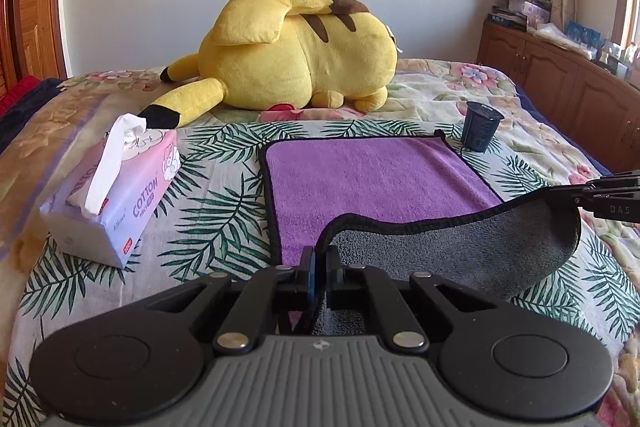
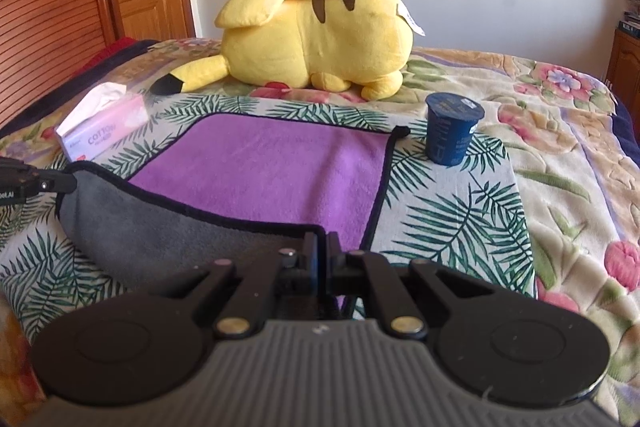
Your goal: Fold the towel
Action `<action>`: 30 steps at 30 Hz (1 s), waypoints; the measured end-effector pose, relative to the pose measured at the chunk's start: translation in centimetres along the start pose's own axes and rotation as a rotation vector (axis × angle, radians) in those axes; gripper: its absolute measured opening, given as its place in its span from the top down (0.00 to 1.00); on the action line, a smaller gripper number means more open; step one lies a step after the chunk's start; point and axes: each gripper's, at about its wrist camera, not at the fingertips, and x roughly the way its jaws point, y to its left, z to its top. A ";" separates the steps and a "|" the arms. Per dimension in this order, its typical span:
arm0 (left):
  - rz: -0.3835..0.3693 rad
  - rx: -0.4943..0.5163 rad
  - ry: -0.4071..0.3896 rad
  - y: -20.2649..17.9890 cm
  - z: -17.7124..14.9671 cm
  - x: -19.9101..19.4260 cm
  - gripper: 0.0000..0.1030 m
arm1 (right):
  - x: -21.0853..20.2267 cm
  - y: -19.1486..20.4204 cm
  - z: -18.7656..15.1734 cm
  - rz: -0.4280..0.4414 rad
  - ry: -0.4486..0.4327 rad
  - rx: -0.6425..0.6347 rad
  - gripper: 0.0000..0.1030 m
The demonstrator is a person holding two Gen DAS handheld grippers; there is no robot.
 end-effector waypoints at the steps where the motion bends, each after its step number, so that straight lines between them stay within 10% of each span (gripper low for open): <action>1: 0.001 0.003 -0.003 -0.1 0.2 0.0 1.00 | -0.1 0.0 0.2 -0.001 -0.005 0.000 0.96; 30: 0.073 0.119 -0.106 -1.0 7.6 1.4 1.00 | 1.1 -1.5 6.1 -0.024 -0.168 -0.067 0.96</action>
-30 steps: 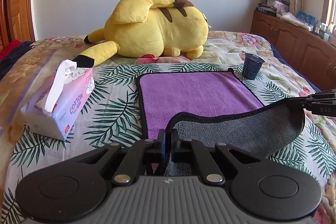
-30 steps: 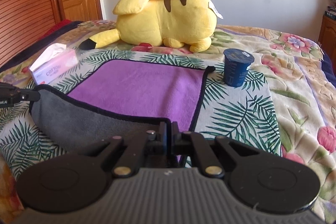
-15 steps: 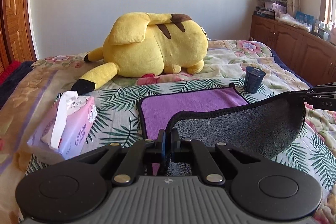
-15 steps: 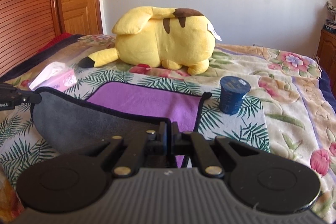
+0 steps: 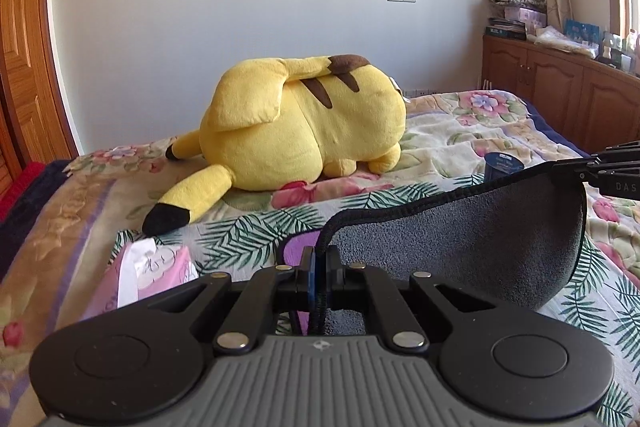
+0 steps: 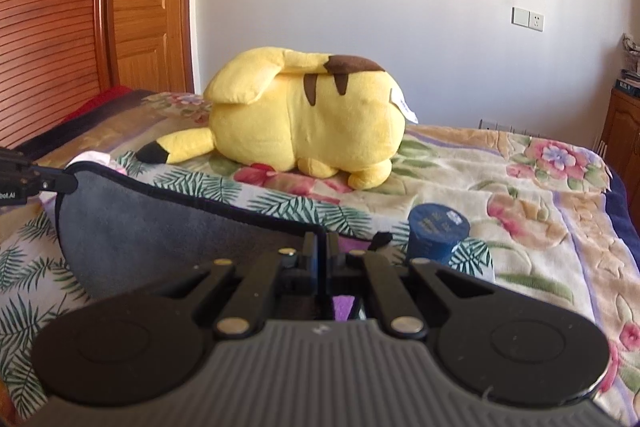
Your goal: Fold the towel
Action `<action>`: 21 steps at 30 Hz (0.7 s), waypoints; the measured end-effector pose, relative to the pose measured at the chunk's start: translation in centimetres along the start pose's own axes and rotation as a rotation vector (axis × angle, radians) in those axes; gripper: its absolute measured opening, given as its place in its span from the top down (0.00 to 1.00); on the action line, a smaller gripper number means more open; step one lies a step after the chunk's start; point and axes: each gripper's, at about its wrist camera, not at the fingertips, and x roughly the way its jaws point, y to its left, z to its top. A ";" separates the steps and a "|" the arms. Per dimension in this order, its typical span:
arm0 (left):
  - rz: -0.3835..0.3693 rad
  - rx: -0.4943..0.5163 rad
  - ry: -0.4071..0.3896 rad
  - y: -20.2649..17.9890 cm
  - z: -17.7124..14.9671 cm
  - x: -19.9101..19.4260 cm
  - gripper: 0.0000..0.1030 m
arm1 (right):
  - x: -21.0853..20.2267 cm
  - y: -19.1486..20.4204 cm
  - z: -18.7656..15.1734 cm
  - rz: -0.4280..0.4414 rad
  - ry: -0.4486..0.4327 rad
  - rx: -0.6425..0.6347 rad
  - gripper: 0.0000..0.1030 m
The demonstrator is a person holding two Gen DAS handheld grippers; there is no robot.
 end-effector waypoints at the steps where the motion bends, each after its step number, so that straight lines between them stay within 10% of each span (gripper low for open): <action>1: 0.001 -0.004 -0.002 0.1 0.2 0.2 1.00 | 0.2 -0.1 0.2 0.000 -0.003 -0.004 0.96; 21: 0.059 -0.018 -0.032 0.7 1.7 5.2 1.00 | 4.6 -0.8 1.6 -0.052 -0.056 -0.097 0.96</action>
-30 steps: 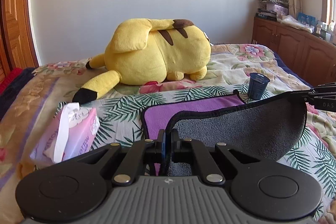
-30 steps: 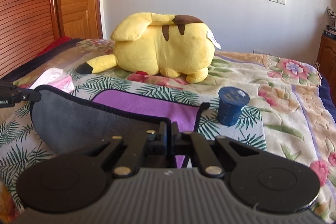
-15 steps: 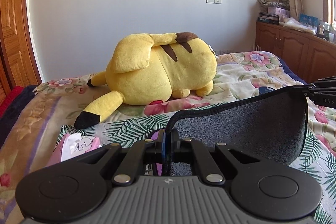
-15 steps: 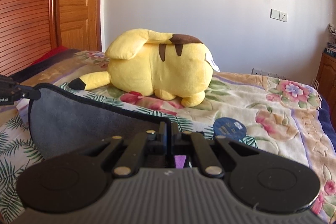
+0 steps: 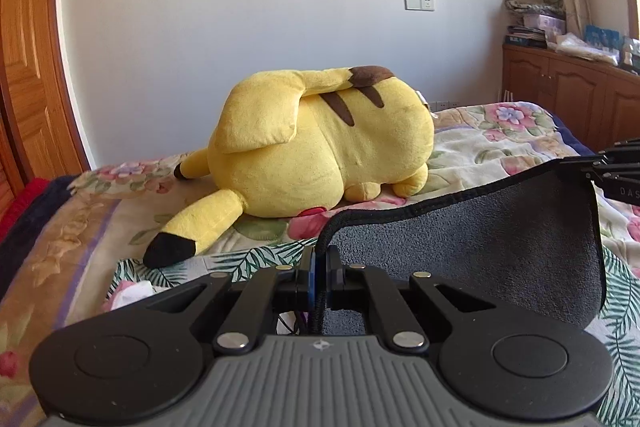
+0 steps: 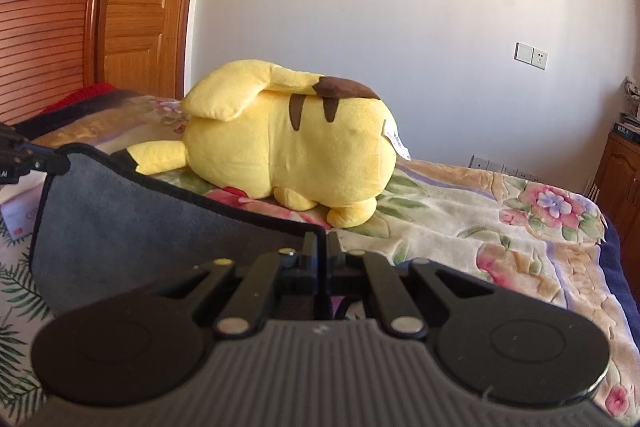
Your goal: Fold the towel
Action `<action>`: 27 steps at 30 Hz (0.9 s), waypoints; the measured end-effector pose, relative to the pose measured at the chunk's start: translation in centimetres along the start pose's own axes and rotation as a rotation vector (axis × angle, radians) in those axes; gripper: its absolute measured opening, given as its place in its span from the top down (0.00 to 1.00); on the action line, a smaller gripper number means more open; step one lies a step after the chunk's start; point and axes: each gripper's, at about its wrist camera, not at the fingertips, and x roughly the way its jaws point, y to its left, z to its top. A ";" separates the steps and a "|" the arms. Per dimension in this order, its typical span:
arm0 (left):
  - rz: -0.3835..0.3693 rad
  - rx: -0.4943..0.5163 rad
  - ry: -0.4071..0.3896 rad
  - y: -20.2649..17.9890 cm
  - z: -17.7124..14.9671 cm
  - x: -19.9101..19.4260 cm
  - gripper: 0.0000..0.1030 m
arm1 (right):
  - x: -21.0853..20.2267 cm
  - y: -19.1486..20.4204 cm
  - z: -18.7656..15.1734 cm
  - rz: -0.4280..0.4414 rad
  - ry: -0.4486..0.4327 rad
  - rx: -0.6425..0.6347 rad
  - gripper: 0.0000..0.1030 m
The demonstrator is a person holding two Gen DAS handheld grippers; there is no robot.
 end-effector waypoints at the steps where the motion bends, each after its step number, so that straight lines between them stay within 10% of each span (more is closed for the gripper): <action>1: 0.003 -0.009 0.004 0.1 -0.1 0.4 1.00 | 0.4 0.0 -0.1 -0.003 0.004 -0.006 0.96; 27: 0.055 -0.008 0.127 0.3 -3.4 10.6 1.00 | 9.0 -0.7 -5.0 -0.005 0.122 0.023 0.95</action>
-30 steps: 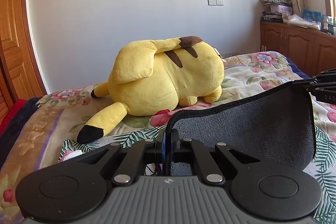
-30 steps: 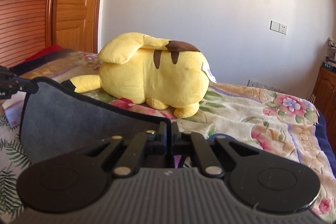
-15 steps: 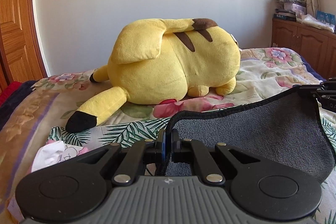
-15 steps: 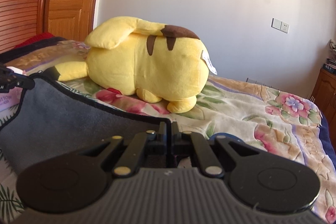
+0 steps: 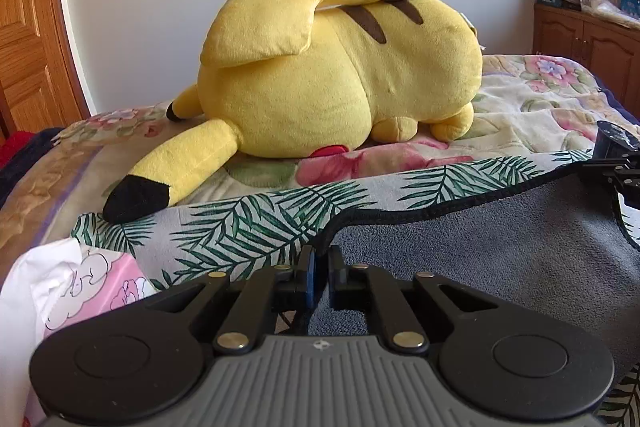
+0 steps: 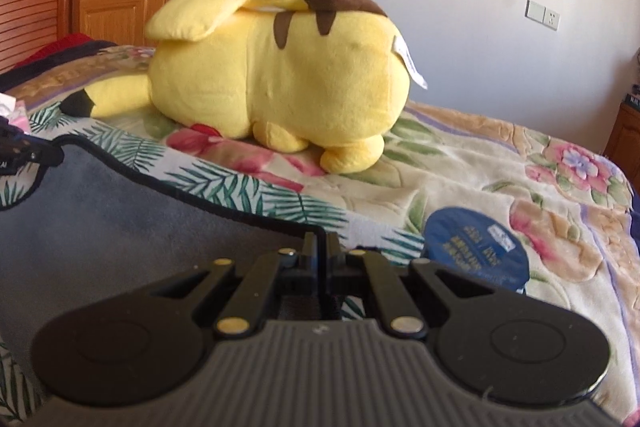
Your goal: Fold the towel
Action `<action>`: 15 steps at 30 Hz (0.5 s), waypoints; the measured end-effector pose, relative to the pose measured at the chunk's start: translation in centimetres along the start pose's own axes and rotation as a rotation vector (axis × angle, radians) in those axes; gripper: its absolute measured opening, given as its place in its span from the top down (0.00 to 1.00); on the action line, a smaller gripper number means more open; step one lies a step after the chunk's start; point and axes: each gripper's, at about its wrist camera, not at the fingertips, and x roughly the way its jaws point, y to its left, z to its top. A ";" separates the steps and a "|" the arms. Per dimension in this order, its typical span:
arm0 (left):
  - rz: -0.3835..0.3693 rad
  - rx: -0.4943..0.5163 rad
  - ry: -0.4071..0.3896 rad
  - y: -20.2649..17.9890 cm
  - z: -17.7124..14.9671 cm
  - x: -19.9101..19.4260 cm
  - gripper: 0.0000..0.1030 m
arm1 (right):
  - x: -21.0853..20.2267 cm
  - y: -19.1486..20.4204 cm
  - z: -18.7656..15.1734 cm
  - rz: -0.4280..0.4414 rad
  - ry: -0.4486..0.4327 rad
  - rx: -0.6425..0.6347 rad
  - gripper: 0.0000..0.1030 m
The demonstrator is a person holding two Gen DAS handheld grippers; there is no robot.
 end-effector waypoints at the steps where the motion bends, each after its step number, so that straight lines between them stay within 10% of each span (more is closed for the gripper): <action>1: 0.002 -0.002 0.001 0.0 0.0 0.0 1.00 | 0.1 -0.1 -0.1 0.002 0.008 0.008 0.95; 7: 0.008 -0.006 0.011 -0.1 0.2 -0.1 0.86 | 0.4 -0.1 -0.2 0.005 0.049 0.016 0.85; 11: 0.002 -0.002 -0.005 -0.3 0.2 -0.7 0.69 | -0.2 -0.2 -0.2 0.006 0.035 0.015 0.40; 15: -0.010 -0.022 0.007 -0.6 0.0 -1.7 0.64 | -1.3 -0.6 0.0 0.042 0.044 0.068 0.40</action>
